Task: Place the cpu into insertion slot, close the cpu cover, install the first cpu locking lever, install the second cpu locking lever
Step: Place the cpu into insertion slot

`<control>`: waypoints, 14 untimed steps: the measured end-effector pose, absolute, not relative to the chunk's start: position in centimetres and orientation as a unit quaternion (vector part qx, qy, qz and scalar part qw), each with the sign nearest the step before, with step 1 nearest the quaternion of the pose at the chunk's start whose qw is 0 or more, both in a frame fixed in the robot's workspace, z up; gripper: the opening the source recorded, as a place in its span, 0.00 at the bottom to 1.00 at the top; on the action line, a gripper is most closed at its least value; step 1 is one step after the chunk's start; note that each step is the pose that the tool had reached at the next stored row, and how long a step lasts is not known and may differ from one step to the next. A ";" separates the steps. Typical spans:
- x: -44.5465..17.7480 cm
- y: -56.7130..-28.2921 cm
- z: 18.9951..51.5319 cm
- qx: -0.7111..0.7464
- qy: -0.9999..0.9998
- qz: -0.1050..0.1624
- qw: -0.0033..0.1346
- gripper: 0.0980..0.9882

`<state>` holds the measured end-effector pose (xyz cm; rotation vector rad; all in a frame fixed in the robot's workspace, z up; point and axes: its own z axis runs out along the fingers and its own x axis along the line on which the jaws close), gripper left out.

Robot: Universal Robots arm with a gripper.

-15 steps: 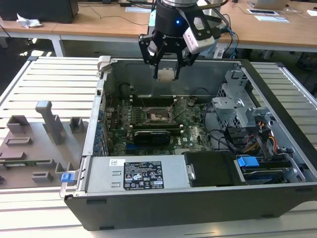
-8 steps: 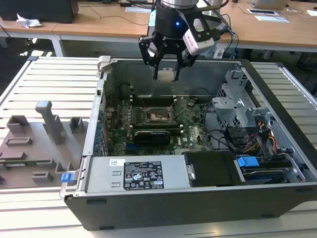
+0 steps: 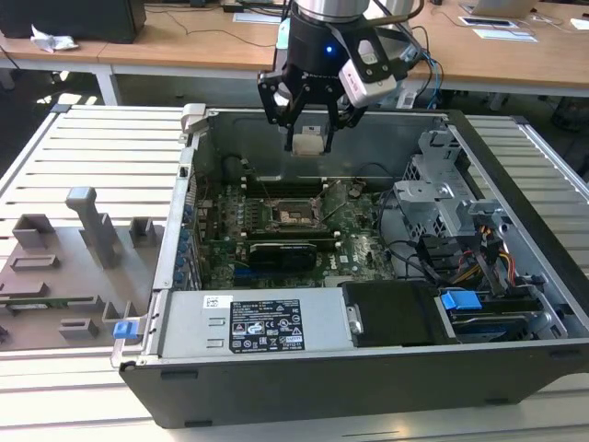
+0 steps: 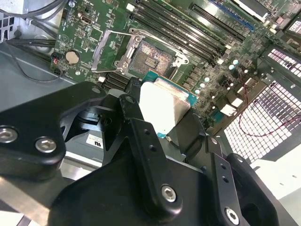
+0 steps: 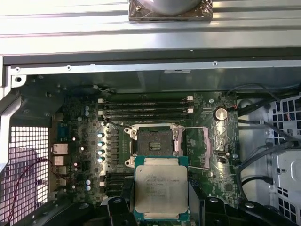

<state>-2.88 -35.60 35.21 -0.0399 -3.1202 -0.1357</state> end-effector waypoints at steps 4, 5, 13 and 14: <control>-2.9 -35.6 35.0 -0.013 -0.999 -0.043 0.009 0.50; -2.9 -35.6 35.0 -0.013 -0.999 -0.043 0.009 0.50; -2.9 -35.6 34.5 -0.013 -0.999 -0.043 0.009 0.50; -2.9 -35.6 34.4 -0.013 -0.999 -0.043 0.009 0.50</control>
